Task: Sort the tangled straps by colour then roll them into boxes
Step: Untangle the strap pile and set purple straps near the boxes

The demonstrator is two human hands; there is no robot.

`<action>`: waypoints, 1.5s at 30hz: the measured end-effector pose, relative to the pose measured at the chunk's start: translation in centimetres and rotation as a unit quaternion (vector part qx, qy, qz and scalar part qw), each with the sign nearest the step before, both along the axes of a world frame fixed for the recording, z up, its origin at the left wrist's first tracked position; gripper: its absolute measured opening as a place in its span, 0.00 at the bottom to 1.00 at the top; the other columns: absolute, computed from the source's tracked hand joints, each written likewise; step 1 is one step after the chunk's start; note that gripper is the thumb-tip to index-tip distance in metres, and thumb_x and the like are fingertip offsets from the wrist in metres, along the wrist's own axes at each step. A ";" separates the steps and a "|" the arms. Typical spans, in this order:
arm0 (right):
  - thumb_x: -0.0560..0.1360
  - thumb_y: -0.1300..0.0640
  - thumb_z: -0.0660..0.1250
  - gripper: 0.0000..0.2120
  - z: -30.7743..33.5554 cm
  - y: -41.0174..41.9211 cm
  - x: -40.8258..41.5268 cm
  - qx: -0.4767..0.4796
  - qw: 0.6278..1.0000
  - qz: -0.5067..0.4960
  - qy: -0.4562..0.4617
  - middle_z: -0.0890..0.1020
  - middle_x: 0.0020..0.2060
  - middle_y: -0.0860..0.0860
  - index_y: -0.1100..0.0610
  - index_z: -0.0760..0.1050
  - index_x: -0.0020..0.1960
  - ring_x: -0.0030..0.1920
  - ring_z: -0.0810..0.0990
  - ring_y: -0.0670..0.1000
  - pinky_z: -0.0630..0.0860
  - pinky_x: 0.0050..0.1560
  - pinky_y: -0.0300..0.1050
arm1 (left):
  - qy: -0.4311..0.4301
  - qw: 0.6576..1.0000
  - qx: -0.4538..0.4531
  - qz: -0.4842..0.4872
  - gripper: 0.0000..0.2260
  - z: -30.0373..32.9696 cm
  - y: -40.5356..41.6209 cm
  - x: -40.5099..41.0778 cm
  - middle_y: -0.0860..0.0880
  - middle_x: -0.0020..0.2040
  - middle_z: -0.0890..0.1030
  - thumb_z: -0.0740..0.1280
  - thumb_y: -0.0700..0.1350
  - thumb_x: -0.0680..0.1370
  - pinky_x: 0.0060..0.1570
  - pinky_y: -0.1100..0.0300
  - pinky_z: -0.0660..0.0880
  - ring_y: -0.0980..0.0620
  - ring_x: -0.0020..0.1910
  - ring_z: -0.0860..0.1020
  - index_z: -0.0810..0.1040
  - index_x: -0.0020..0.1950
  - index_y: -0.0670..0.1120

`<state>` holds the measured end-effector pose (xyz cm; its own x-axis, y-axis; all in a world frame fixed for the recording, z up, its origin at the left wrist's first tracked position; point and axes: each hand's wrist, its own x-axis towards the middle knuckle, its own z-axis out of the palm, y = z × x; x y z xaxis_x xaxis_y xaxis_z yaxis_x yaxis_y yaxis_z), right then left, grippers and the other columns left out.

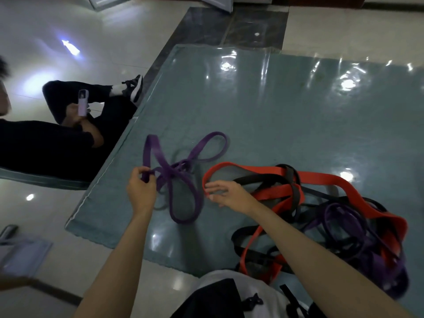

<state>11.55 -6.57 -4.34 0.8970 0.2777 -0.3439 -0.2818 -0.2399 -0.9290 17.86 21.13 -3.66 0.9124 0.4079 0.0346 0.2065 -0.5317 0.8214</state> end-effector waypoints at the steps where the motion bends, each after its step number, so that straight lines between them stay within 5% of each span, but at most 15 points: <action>1: 0.80 0.55 0.73 0.13 -0.2 -0.2 -0.2 -0.010 1.000 0.008 0.009 0.86 0.58 0.44 0.45 0.79 0.63 0.57 0.84 0.43 0.82 0.45 0.39 | 0.011 1.000 0.015 -0.019 0.07 -0.3 -0.3 -0.1 0.46 0.50 0.84 0.71 0.37 0.79 0.49 0.49 0.81 0.47 0.47 0.82 0.80 0.55 0.46; 5: 0.81 0.63 0.68 0.09 -1.0 -3.2 -1.4 -0.088 0.994 -0.061 -0.004 0.86 0.55 0.57 0.59 0.81 0.61 0.46 0.83 0.45 0.75 0.40 0.28 | 0.101 0.986 0.062 -0.114 0.09 -2.8 -1.9 -0.6 0.47 0.53 0.83 0.71 0.41 0.79 0.53 0.46 0.81 0.43 0.52 0.82 0.77 0.58 0.48; 9: 0.82 0.66 0.66 0.10 -0.9 -7.7 -3.3 -0.152 0.984 -0.095 -0.014 0.87 0.48 0.53 0.52 0.81 0.53 0.41 0.85 0.49 0.79 0.46 0.37 | 0.120 0.966 0.156 -0.166 0.15 -4.2 -4.3 -0.7 0.48 0.62 0.82 0.69 0.52 0.79 0.67 0.38 0.69 0.41 0.65 0.76 0.74 0.64 0.51; 14: 0.81 0.66 0.65 0.13 -0.3 -10.7 -5.1 -0.226 0.969 -0.082 -0.053 0.87 0.44 0.44 0.48 0.80 0.52 0.42 0.85 0.41 0.80 0.48 0.36 | 0.177 0.933 0.243 -0.201 0.37 -4.7 -7.0 1.0 0.41 0.81 0.61 0.70 0.63 0.77 0.74 0.30 0.56 0.36 0.80 0.58 0.60 0.82 0.52; 18: 0.82 0.64 0.66 0.11 0.0 -11.7 -5.7 -0.220 0.970 -0.077 -0.066 0.87 0.44 0.45 0.50 0.81 0.54 0.42 0.85 0.42 0.81 0.49 0.36 | 0.282 0.892 0.272 -0.224 0.45 -6.1 -8.2 3.2 0.43 0.85 0.46 0.71 0.58 0.79 0.74 0.25 0.50 0.30 0.82 0.48 0.42 0.84 0.58; 21: 0.82 0.62 0.67 0.10 -0.4 -12.3 -6.0 -0.209 0.970 -0.110 -0.059 0.87 0.44 0.46 0.48 0.81 0.53 0.42 0.86 0.44 0.82 0.50 0.40 | 0.255 0.892 0.323 -0.187 0.38 -6.6 -8.4 3.6 0.38 0.81 0.55 0.71 0.51 0.80 0.68 0.29 0.66 0.27 0.75 0.62 0.52 0.84 0.57; 26: 0.81 0.66 0.66 0.16 -0.9 -12.8 -6.5 -0.201 0.967 -0.148 -0.046 0.87 0.41 0.46 0.45 0.81 0.50 0.40 0.87 0.47 0.84 0.49 0.46 | 0.176 0.908 0.284 -0.253 0.28 -5.9 -6.0 3.7 0.36 0.63 0.67 0.74 0.41 0.74 0.47 0.43 0.80 0.32 0.45 0.78 0.70 0.72 0.51; 32: 0.82 0.63 0.66 0.08 0.3 -11.2 -5.1 -0.184 0.970 -0.144 -0.059 0.88 0.43 0.47 0.53 0.82 0.53 0.41 0.86 0.46 0.79 0.46 0.39 | 0.121 0.943 0.214 -0.227 0.14 -3.1 -3.7 2.9 0.40 0.46 0.84 0.72 0.36 0.73 0.46 0.49 0.80 0.38 0.46 0.82 0.82 0.58 0.45; 38: 0.81 0.61 0.69 0.08 2.7 -8.2 -3.1 -0.185 0.971 -0.099 -0.114 0.86 0.46 0.45 0.52 0.81 0.58 0.47 0.84 0.40 0.79 0.52 0.38 | 0.053 0.929 0.220 -0.292 0.21 3.9 -2.9 0.9 0.45 0.49 0.84 0.73 0.36 0.73 0.44 0.51 0.80 0.43 0.44 0.81 0.78 0.64 0.48; 42: 0.79 0.59 0.71 0.24 4.9 -6.0 -1.9 -0.229 0.957 -0.032 -0.174 0.79 0.62 0.45 0.46 0.71 0.72 0.61 0.78 0.45 0.77 0.65 0.46 | 0.037 0.889 0.249 -0.383 0.28 10.9 -4.0 0.5 0.48 0.46 0.75 0.71 0.37 0.77 0.44 0.55 0.70 0.48 0.40 0.74 0.68 0.75 0.49; 45: 0.77 0.54 0.74 0.38 7.7 -4.5 -0.4 -0.246 0.945 -0.013 -0.216 0.70 0.72 0.48 0.44 0.59 0.81 0.72 0.71 0.50 0.69 0.74 0.49 | -0.007 0.866 0.259 -0.428 0.25 16.5 -5.8 0.2 0.49 0.50 0.73 0.69 0.37 0.79 0.49 0.54 0.71 0.48 0.46 0.72 0.68 0.75 0.45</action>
<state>11.14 -11.06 3.34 0.9875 0.1554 -0.0260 0.0863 -0.6715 -0.7360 18.06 15.33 12.79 0.8705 -0.4915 0.0247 -0.4537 -0.7823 0.4268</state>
